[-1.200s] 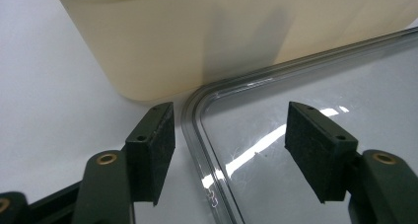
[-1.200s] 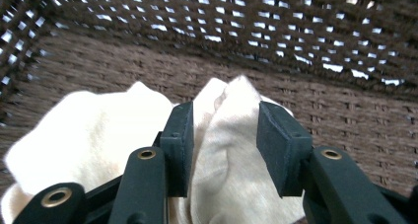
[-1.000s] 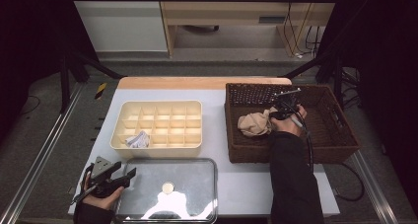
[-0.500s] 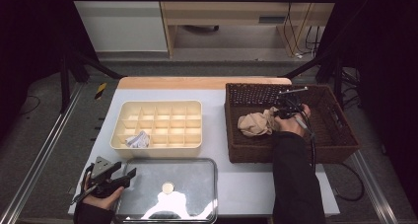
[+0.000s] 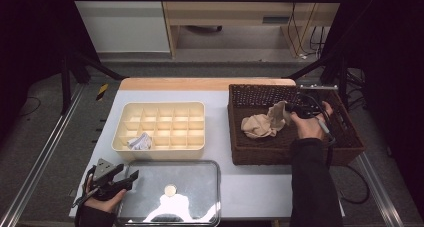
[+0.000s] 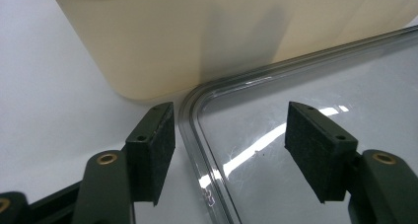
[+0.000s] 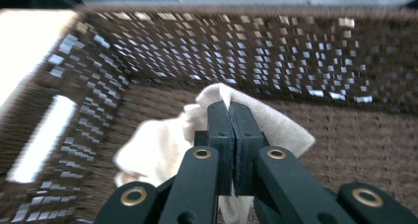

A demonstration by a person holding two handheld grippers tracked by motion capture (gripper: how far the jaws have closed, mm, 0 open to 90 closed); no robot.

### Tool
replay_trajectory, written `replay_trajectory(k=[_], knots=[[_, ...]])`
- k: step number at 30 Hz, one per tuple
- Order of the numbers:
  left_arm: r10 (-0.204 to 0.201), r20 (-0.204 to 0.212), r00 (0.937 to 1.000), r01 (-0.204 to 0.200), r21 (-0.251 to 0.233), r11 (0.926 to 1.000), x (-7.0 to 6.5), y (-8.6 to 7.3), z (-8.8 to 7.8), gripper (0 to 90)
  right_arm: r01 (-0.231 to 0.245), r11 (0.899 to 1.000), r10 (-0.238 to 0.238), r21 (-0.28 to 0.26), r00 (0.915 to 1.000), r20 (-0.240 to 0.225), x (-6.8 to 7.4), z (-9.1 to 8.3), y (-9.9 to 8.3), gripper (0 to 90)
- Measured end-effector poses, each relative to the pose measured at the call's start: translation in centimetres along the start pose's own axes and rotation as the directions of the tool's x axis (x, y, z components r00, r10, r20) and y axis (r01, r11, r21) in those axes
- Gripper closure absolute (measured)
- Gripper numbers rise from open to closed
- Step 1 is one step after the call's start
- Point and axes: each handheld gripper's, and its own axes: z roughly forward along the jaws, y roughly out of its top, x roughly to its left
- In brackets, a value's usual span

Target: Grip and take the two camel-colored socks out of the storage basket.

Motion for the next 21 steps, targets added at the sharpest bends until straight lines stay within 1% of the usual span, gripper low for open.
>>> replay_trajectory(k=[1, 3, 4, 5, 6, 9, 12, 15, 21], knots=[[0.000, 0.000, 1.0000, 0.000, 0.000, 1.0000, 0.0, 0.0, 0.0, 35.3, 0.000, 1.000, 0.000, 0.000, 1.0000, 0.000, 0.0, 0.0, 0.0, 89.6], [0.001, 0.000, 1.0000, -0.001, -0.001, 1.0000, 0.0, 0.0, 0.0, 35.3, 0.029, 0.999, -0.029, -0.037, 0.9994, -0.017, 0.6, -1.3, 0.4, 89.6], [-0.002, 0.000, 1.0000, 0.002, -0.002, 1.0000, 0.0, 0.0, 0.0, 35.3, 0.042, 0.997, -0.045, -0.069, 0.9982, -0.040, 1.2, -2.3, 0.7, 89.6], [-0.002, 0.000, 1.0000, 0.002, -0.003, 1.0000, 0.0, 0.0, -0.1, 35.3, 0.046, 0.996, -0.049, -0.078, 0.9977, -0.046, 1.5, -2.7, 0.8, 89.6], [-0.003, 0.001, 1.0000, 0.003, -0.005, 1.0000, 0.0, 0.0, -0.1, 35.3, 0.059, 0.994, -0.064, -0.089, 0.9966, -0.052, 1.7, -3.1, 0.8, 89.6], [-0.002, 0.002, 1.0000, 0.002, -0.004, 1.0000, 0.0, 0.0, 0.0, 35.3, 0.081, 0.988, -0.093, -0.134, 0.9918, -0.087, 2.9, -4.6, 1.1, 89.6], [-0.001, 0.005, 1.0000, 0.001, -0.001, 1.0000, -0.1, 0.1, 0.0, 35.3, 0.109, 0.980, -0.129, -0.165, 0.9850, -0.115, 4.1, -6.0, 1.2, 89.6], [-0.002, 0.005, 1.0000, 0.002, -0.003, 1.0000, -0.1, 0.1, 0.0, 35.3, 0.136, 0.970, -0.166, -0.201, 0.9757, -0.143, 5.1, -7.3, 1.3, 89.6], [0.003, 0.003, 1.0000, -0.003, -0.001, 1.0000, -0.2, 0.1, -0.1, 35.2, 0.194, 0.951, -0.241, -0.242, 0.9528, -0.185, 7.4, -9.6, 0.7, 89.6]])
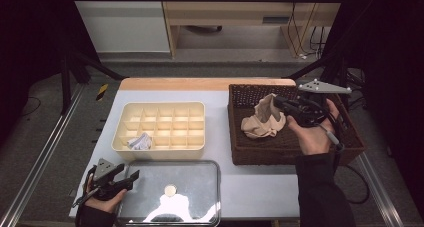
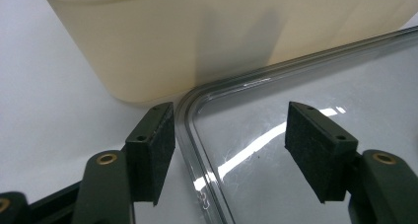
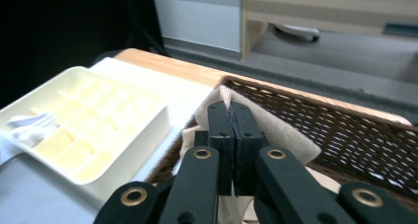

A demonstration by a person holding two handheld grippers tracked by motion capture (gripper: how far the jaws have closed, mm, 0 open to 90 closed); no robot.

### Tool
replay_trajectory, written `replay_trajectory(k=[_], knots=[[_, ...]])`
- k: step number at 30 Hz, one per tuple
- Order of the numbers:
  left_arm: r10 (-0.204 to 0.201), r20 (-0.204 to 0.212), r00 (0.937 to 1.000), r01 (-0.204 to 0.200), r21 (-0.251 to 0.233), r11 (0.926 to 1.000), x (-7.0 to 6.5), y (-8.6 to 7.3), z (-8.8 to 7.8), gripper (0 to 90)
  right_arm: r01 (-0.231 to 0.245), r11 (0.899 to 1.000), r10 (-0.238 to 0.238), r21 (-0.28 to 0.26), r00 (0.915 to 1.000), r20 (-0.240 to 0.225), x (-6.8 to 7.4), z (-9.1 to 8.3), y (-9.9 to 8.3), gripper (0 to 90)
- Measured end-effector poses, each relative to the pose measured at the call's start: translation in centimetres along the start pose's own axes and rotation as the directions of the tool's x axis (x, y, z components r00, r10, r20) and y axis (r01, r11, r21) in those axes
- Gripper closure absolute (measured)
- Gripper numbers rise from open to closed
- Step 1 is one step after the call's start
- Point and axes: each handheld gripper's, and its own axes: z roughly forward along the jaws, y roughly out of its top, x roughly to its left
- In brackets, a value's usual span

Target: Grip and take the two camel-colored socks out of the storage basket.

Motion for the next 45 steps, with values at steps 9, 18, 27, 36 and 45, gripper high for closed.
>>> replay_trajectory(k=[9, 18, 27, 36, 45], knots=[[-0.006, 0.010, 0.9999, 0.006, 0.000, 1.0000, 0.0, 0.0, 0.0, 32.4, 0.073, 0.996, -0.078, -0.051, 0.9901, -0.117, 4.3, -1.4, 0.4, 89.6], [0.008, -0.004, 1.0000, -0.008, -0.010, 0.9999, -0.2, 0.0, 0.0, 30.7, 0.146, 0.986, -0.160, -0.075, 0.9557, -0.247, 9.4, -1.5, -0.1, 89.6], [-0.009, -0.028, 0.9996, 0.009, -0.013, 0.9999, -0.3, 0.0, -0.3, 34.2, 0.177, 0.984, -0.169, -0.006, 0.9262, -0.337, 12.3, 0.7, -3.7, 89.6], [-0.010, -0.059, 0.9982, 0.007, -0.052, 0.9986, -0.3, 0.1, -1.0, 42.8, 0.181, 0.979, -0.131, 0.091, 0.9081, -0.398, 13.8, 3.1, -8.2, 89.6], [-0.012, -0.034, 0.9993, 0.011, -0.042, 0.9991, -0.4, 0.2, -1.2, 45.3, 0.172, 0.963, -0.074, 0.206, 0.9092, -0.410, 14.0, 5.8, -13.0, 89.6]])
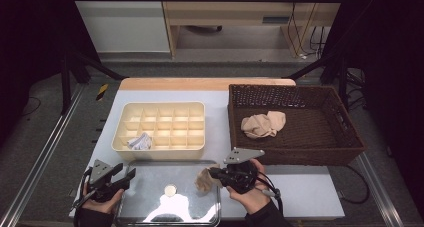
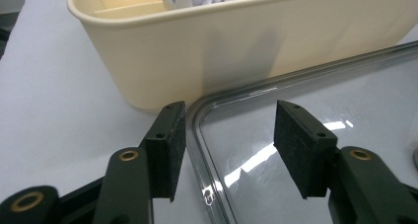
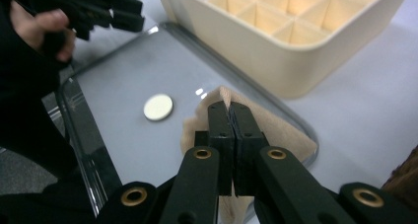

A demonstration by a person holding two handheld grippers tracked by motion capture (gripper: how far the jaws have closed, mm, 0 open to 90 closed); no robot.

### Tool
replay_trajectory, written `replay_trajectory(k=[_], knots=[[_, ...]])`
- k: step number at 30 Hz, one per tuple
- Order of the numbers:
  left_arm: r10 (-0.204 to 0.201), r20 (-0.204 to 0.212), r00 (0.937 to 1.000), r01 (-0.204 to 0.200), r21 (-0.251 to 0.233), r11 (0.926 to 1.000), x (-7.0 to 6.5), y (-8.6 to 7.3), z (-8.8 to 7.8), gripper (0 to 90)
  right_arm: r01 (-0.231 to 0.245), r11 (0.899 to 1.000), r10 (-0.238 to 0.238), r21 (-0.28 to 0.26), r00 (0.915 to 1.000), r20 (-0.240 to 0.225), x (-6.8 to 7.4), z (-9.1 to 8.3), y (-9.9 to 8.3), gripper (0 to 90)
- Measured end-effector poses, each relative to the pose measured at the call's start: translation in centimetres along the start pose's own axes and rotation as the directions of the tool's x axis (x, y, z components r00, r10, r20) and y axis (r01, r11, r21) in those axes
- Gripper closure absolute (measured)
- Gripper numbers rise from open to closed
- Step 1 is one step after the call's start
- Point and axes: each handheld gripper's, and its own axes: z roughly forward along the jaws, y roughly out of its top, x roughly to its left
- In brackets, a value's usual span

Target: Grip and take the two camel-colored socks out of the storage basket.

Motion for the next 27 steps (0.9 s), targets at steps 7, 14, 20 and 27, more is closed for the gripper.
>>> replay_trajectory(k=[7, 14, 20, 27], knots=[[-0.017, 0.024, 0.9996, 0.017, 0.006, 0.9998, 0.0, 0.0, 0.0, 42.8, -0.032, 0.998, 0.031, 0.047, 0.9993, 0.022, -1.0, 2.1, -2.5, 89.3], [-0.005, 0.070, 0.9975, 0.006, -0.012, 0.9999, -0.2, 0.0, 0.1, 40.6, -0.042, 0.996, 0.037, 0.083, 0.9971, 0.066, -1.7, 3.7, -4.2, 86.6], [-0.007, 0.066, 0.9978, 0.007, 0.003, 1.0000, -0.1, 0.0, 0.3, 38.7, -0.031, 0.997, 0.026, 0.069, 0.9968, 0.075, -1.3, 3.8, -4.2, 75.6], [-0.011, 0.061, 0.9980, 0.010, 0.009, 0.9999, -0.1, 0.0, 0.3, 38.2, -0.022, 0.999, 0.025, -0.035, 0.9970, 0.074, -1.0, 1.7, -3.1, 67.9]])
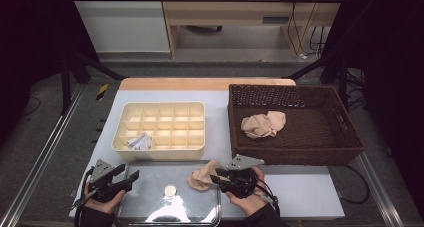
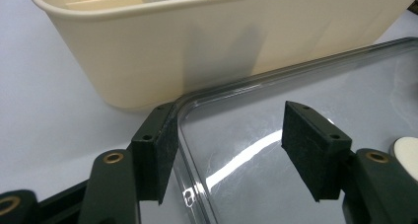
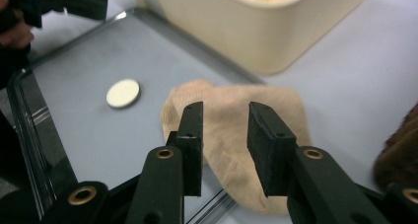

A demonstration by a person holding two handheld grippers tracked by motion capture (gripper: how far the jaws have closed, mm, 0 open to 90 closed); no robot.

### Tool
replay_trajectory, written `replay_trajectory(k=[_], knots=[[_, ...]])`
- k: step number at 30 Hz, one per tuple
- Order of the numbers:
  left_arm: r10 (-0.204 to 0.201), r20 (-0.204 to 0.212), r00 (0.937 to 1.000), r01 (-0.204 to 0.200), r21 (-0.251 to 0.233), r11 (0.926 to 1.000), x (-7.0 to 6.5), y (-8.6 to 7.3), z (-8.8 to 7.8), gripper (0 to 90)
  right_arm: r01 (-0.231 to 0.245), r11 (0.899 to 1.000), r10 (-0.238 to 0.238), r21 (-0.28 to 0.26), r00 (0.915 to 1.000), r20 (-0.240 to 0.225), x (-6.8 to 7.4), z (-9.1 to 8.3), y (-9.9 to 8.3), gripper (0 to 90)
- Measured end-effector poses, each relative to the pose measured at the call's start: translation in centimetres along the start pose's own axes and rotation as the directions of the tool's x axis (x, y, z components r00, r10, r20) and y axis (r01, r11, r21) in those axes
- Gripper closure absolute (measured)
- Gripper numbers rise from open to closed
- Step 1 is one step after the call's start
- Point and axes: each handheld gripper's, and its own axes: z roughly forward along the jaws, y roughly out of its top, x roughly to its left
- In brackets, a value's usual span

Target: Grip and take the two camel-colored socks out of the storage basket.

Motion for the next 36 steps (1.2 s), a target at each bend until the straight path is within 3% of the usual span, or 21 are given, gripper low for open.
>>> replay_trajectory(k=[5, 9, 12, 17, 24, 31, 36], knots=[[0.000, -0.011, 0.9999, 0.000, 0.003, 1.0000, 0.1, 0.0, 0.0, 38.2, 0.005, 0.997, -0.002, -0.076, 0.9992, 0.041, -0.8, -2.2, 1.5, 66.1], [-0.001, -0.018, 0.9998, 0.001, 0.003, 1.0000, 0.2, 0.0, 0.0, 38.1, -0.018, 0.990, 0.031, -0.138, 0.9949, 0.096, -2.3, -4.3, 2.8, 65.7], [0.002, -0.020, 0.9998, -0.002, 0.003, 1.0000, 0.1, 0.0, 0.1, 38.0, -0.032, 0.984, 0.056, -0.174, 0.9892, 0.136, -3.5, -5.5, 3.6, 64.6], [0.006, -0.024, 0.9997, -0.006, 0.004, 1.0000, 0.2, 0.0, 0.1, 37.8, -0.031, 0.982, 0.071, -0.189, 0.9754, 0.209, -5.5, -7.1, 5.4, 63.6], [0.009, -0.026, 0.9996, -0.009, 0.009, 0.9999, 0.3, 0.0, 0.2, 37.5, -0.030, 0.978, 0.089, -0.208, 0.9561, 0.279, -7.6, -8.1, 7.5, 61.6], [0.012, -0.028, 0.9995, -0.012, 0.012, 0.9999, 0.3, 0.0, 0.3, 37.4, -0.024, 0.979, 0.095, -0.204, 0.9333, 0.346, -10.1, -7.9, 9.6, 57.7], [0.011, -0.028, 0.9995, -0.011, 0.013, 0.9999, 0.3, -0.1, 0.3, 37.4, -0.029, 0.978, 0.106, -0.207, 0.9220, 0.372, -11.8, -7.6, 10.9, 56.3]])
